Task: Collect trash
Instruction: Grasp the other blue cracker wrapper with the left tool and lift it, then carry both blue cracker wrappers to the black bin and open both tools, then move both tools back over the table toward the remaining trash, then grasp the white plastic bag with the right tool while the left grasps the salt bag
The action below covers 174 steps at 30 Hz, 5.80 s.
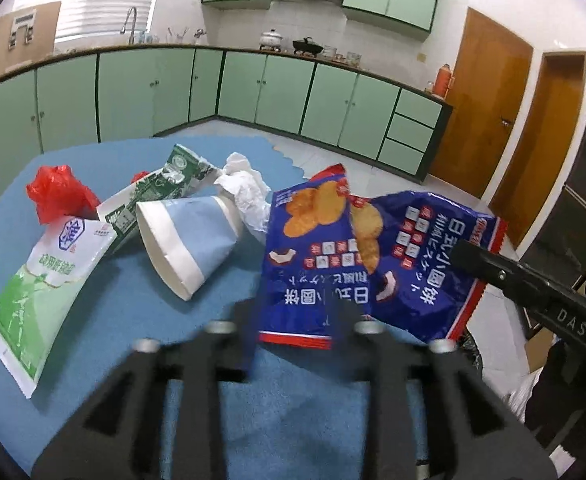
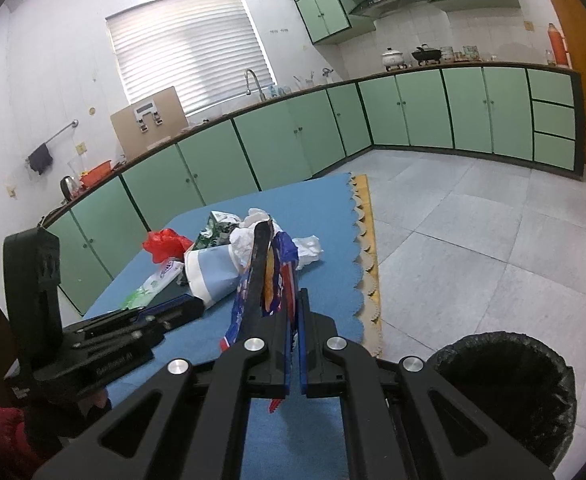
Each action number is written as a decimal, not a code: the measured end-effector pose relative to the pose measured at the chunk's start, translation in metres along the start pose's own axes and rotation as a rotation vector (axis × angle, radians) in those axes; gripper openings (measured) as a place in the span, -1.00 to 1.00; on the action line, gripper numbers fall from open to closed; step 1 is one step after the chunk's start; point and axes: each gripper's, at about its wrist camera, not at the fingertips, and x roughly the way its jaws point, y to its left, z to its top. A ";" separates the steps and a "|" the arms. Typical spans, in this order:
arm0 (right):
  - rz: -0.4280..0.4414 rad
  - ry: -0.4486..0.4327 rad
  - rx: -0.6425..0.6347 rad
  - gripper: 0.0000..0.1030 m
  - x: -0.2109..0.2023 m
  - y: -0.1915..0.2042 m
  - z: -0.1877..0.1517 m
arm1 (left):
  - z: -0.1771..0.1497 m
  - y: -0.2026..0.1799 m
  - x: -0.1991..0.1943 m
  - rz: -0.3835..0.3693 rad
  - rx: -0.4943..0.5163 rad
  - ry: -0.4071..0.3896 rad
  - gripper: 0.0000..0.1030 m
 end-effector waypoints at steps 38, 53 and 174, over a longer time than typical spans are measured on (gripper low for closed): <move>-0.003 -0.020 0.003 -0.94 -0.007 -0.004 0.005 | 0.000 0.000 0.002 0.066 -0.001 -0.008 -0.97; -0.134 -0.102 -0.014 -0.94 -0.060 -0.018 0.017 | 0.033 -0.047 -0.024 -0.054 0.059 -0.076 -0.98; -0.105 0.202 -0.113 -0.60 0.168 0.056 0.030 | 0.042 0.124 0.005 0.248 -0.207 0.000 -0.92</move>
